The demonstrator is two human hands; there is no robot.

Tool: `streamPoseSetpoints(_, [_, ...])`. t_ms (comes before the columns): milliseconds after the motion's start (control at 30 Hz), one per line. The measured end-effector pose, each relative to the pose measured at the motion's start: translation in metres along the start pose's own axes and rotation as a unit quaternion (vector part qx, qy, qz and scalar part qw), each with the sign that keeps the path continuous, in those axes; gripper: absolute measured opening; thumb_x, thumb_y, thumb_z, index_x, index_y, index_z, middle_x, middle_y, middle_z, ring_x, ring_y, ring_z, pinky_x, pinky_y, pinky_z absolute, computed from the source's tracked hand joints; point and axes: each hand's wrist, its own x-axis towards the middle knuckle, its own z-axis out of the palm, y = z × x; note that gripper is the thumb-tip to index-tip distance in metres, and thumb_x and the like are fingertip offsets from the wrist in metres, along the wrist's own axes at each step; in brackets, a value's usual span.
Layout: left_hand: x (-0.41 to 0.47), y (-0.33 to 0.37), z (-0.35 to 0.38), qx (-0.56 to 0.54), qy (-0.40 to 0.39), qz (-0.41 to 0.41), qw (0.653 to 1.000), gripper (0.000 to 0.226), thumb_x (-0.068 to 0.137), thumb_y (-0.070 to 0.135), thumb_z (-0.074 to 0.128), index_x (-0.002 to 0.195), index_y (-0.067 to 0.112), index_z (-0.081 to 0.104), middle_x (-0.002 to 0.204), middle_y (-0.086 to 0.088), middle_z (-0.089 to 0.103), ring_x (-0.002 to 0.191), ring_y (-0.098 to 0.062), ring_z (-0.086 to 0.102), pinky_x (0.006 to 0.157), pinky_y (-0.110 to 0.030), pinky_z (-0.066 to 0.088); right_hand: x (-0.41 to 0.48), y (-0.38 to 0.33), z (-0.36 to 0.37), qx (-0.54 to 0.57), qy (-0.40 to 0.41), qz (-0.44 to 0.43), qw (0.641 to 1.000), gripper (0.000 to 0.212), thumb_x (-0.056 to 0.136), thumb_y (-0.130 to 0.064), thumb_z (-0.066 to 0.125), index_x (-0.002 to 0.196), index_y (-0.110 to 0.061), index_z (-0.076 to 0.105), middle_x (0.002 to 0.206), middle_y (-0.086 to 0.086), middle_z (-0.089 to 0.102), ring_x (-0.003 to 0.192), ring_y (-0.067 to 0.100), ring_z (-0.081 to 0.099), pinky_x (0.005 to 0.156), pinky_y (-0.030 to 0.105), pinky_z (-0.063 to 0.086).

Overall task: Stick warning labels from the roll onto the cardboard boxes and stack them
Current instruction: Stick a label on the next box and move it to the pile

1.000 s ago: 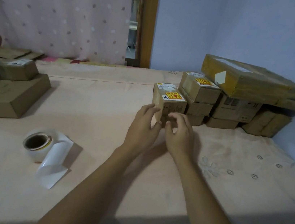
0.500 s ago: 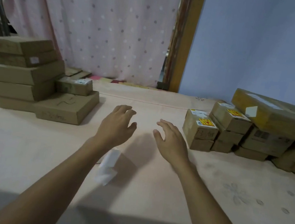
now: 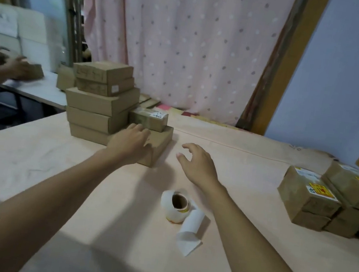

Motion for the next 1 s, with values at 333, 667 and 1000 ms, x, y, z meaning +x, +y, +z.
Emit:
streamPoseSetpoints(333, [0.068, -0.032, 0.033, -0.015, -0.019, -0.023, 0.999, 0.053, 0.099, 0.044, 0.054, 0.137, 0.008, 0.045, 0.143, -0.010, 0.045, 0.131, -0.030, 0.042, 0.094, -0.043, 0.046, 0.086, -0.022, 0.050, 0.001, -0.041, 0.020, 0.999, 0.046, 0.099, -0.042, 0.057, 0.141, -0.022, 0.055, 0.145, -0.003, 0.055, 0.132, 0.021, 0.050, 0.105, 0.038, 0.044])
streamPoseSetpoints(667, [0.132, -0.046, 0.062, -0.084, -0.044, -0.029, 0.995, 0.068, 0.095, 0.008, 0.046, 0.158, 0.020, 0.021, 0.167, -0.008, 0.011, 0.154, -0.030, 0.012, 0.114, -0.049, 0.033, 0.163, -0.024, 0.083, 0.138, 0.000, 0.138, 0.981, 0.058, 0.098, -0.034, 0.058, 0.151, -0.018, 0.041, 0.152, 0.006, 0.051, 0.136, 0.028, 0.049, 0.106, 0.035, 0.041])
streamPoseSetpoints(1000, [0.147, -0.049, 0.093, -0.098, 0.033, -0.025, 0.994, 0.051, 0.100, 0.018, 0.051, 0.150, 0.015, 0.041, 0.157, -0.009, 0.037, 0.147, -0.032, 0.024, 0.111, -0.050, 0.037, 0.180, -0.022, 0.111, 0.244, -0.023, 0.170, 0.954, 0.058, 0.097, -0.033, 0.059, 0.151, -0.023, 0.042, 0.148, 0.004, 0.053, 0.133, 0.027, 0.053, 0.112, 0.040, 0.043])
